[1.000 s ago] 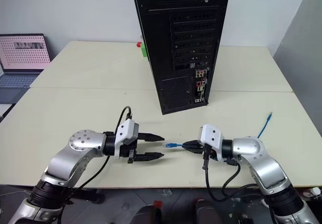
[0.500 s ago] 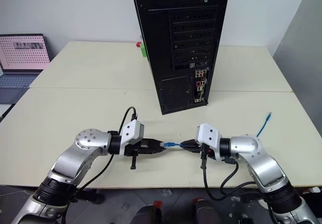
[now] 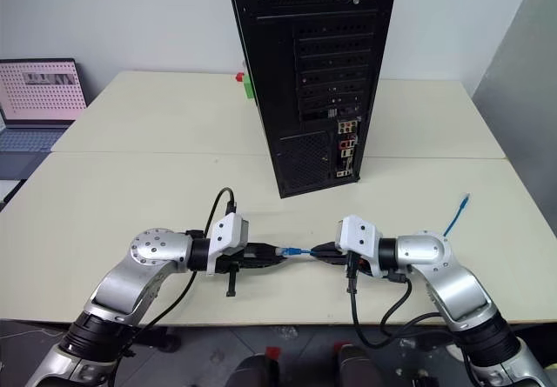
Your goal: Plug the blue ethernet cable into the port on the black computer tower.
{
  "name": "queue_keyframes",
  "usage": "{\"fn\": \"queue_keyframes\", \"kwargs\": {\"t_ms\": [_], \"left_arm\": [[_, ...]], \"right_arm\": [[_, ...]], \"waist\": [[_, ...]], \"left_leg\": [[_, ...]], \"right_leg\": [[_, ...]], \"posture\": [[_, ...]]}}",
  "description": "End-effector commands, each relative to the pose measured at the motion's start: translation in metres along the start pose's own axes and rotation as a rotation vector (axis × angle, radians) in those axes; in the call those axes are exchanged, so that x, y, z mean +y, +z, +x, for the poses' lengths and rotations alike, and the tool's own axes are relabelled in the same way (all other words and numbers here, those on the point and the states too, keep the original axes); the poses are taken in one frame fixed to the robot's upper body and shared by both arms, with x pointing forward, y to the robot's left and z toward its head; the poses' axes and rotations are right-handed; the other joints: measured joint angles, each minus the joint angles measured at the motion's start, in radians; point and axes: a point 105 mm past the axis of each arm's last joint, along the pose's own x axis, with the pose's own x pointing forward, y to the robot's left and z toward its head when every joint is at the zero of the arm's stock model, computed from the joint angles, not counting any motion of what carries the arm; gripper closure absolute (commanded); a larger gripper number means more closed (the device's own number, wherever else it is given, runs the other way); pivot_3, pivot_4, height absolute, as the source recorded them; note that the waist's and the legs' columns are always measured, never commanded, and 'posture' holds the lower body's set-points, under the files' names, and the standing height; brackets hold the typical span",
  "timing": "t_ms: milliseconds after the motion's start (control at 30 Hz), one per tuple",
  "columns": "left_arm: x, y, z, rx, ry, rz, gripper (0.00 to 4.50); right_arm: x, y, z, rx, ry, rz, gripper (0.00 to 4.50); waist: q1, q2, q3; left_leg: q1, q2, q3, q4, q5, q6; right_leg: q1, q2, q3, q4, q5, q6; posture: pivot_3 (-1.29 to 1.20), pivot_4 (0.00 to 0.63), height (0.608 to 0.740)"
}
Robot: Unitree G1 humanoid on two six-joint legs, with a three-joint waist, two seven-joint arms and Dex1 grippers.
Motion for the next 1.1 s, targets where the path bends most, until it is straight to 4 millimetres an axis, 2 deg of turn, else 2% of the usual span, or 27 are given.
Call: {"fn": "queue_keyframes", "kwargs": {"t_ms": [33, 67, 433, 567, 767, 800, 867, 967, 1100], "left_arm": [[0.010, 0.007, -0.007, -0.037, 0.062, 0.025, 3.22], [0.010, 0.007, -0.009, -0.037, 0.058, 0.017, 2.94], [-0.008, 0.015, -0.007, -0.063, -0.050, -0.015, 2.94], [-0.013, 0.013, -0.006, -0.044, -0.070, -0.008, 2.94], [-0.008, 0.003, -0.010, 0.004, -0.053, 0.012, 2.94], [-0.007, -0.002, -0.010, 0.021, -0.042, 0.016, 2.61], [-0.005, -0.006, -0.010, 0.030, -0.018, 0.029, 2.31], [-0.001, -0.001, -0.006, -0.009, 0.013, 0.030, 1.60], [-0.001, 0.006, -0.001, -0.050, 0.022, 0.027, 1.60]], "right_arm": [[-0.001, 0.008, -0.001, -0.021, 0.011, -0.040, 4.50], [-0.001, 0.007, -0.001, -0.019, 0.011, -0.041, 4.50], [0.000, 0.003, -0.001, -0.004, 0.018, -0.053, 4.50], [0.001, 0.001, -0.001, 0.002, 0.019, -0.051, 4.50], [0.001, 0.002, -0.001, 0.000, 0.018, -0.048, 4.50], [0.001, 0.002, -0.001, -0.001, 0.018, -0.047, 4.50], [0.001, 0.003, -0.001, -0.003, 0.019, -0.047, 4.50], [0.001, 0.004, 0.000, -0.006, 0.023, -0.048, 4.50], [0.001, 0.003, 0.000, -0.005, 0.025, -0.046, 4.50]], "waist": [[0.000, 0.000, 0.000], [0.000, 0.000, 0.000], [0.000, 0.000, 0.000], [0.000, 0.000, 0.000], [0.000, 0.000, 0.000], [0.000, 0.000, 0.000], [0.000, 0.000, 0.000], [0.000, 0.000, 0.000], [0.001, 0.000, 0.000]], "left_leg": [[0.000, 0.000, 0.000, 0.000, 0.000, 0.000], [0.000, 0.000, 0.000, 0.000, 0.000, 0.000], [0.000, 0.000, 0.000, 0.000, 0.000, 0.000], [0.000, 0.000, 0.000, 0.000, 0.000, 0.000], [0.000, 0.000, 0.000, 0.000, 0.000, 0.000], [0.000, 0.000, 0.000, 0.000, 0.000, 0.000], [0.000, 0.000, 0.000, 0.000, 0.000, 0.000], [0.000, 0.000, 0.000, 0.000, 0.000, 0.000], [-0.001, 0.000, 0.000, 0.000, 0.000, 0.000]], "right_leg": [[0.000, 0.000, 0.000, 0.000, 0.000, 0.000], [0.000, 0.000, 0.000, 0.000, 0.000, 0.000], [0.000, 0.000, 0.000, 0.000, 0.000, 0.000], [0.000, 0.000, 0.000, 0.000, 0.000, 0.000], [0.000, 0.000, 0.000, 0.000, 0.000, 0.000], [0.000, 0.000, 0.000, 0.000, 0.000, 0.000], [0.000, 0.000, 0.000, 0.000, 0.000, 0.000], [0.000, 0.000, 0.000, 0.000, 0.000, 0.000], [0.000, 0.000, -0.001, 0.000, 0.000, 0.000]], "posture": [[0.00, 0.150, 0.740], [0.00, 0.150, 0.740], [0.00, 0.150, 0.740], [0.00, 0.150, 0.740], [0.00, 0.150, 0.740], [0.00, 0.150, 0.740], [0.00, 0.150, 0.740], [0.00, 0.150, 0.740], [0.00, 0.150, 0.740]]}}
